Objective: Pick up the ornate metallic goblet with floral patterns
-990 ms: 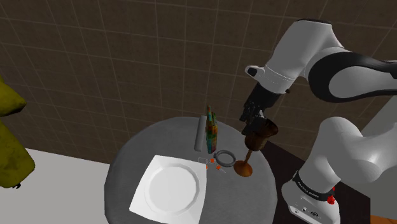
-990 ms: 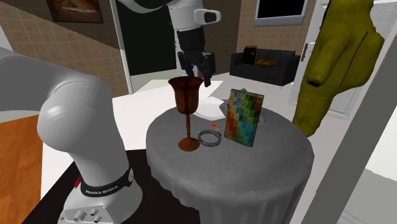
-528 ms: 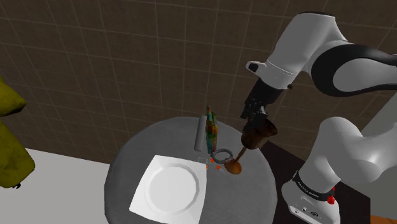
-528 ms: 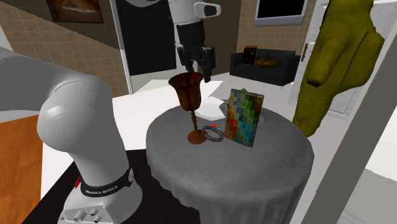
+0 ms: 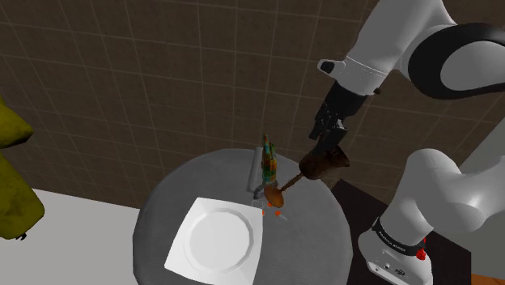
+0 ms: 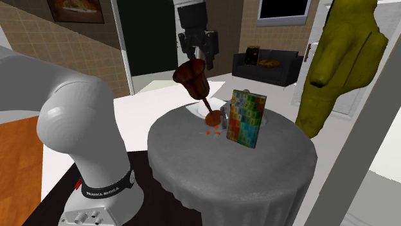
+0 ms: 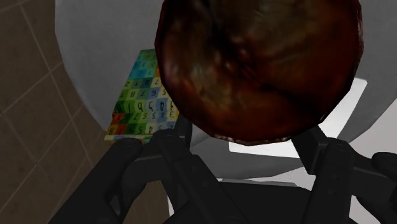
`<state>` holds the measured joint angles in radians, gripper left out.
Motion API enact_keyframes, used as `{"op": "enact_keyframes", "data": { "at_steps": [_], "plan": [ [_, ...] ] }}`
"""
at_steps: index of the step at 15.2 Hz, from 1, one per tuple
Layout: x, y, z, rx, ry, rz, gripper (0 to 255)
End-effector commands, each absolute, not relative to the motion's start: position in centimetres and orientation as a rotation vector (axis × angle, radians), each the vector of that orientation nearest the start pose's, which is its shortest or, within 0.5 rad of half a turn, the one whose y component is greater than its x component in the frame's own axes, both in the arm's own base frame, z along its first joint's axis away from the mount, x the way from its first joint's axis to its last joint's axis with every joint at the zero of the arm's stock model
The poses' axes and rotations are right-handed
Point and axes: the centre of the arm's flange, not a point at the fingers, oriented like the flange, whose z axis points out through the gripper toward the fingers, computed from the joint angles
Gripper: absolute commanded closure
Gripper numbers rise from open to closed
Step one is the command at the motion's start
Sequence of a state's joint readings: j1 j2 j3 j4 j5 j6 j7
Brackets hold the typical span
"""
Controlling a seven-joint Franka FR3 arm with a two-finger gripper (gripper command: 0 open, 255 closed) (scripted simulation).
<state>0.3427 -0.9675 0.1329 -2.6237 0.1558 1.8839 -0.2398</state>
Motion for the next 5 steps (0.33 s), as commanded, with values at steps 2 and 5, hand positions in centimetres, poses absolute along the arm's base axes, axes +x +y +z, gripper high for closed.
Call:
{"op": "enact_keyframes", "data": {
  "at_steps": [2,5],
  "plan": [
    [24.8,14.8,55.9,-2.904,-0.961,-0.338,255],
    [24.8,14.8,56.5,-2.904,-0.961,-0.338,255]
  ]
}}
